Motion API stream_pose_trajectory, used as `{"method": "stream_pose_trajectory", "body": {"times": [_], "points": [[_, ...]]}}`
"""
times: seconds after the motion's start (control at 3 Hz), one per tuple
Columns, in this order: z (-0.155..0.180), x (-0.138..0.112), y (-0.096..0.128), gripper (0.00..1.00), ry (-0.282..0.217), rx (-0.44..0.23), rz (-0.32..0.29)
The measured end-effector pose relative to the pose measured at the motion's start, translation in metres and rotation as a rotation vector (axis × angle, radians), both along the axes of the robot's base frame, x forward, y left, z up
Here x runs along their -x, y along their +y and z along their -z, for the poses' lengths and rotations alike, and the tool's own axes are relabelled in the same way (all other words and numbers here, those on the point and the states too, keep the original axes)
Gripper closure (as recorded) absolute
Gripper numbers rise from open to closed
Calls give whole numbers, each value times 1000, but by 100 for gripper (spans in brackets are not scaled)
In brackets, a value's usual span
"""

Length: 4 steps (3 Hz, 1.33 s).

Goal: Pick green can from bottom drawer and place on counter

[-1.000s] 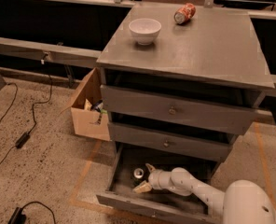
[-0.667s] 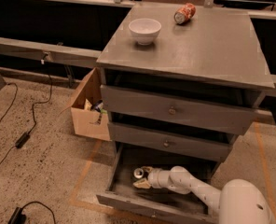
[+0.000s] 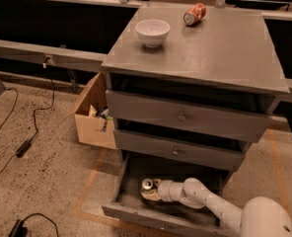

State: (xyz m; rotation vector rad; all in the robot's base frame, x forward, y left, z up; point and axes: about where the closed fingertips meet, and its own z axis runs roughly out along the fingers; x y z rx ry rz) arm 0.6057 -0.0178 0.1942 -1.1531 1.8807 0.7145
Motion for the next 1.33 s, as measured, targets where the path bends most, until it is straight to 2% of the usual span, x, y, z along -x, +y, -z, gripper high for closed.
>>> {"method": "stream_pose_trajectory", "body": {"times": [0.33,0.67,1.0,1.33], "points": [[-38,25,-25,100,-7,-40,25],[-84,54,-62,100,8,-23,70],[-150,70,-96,100,20,-37,97],[-234,76,-130,100,1,-66,93]]}}
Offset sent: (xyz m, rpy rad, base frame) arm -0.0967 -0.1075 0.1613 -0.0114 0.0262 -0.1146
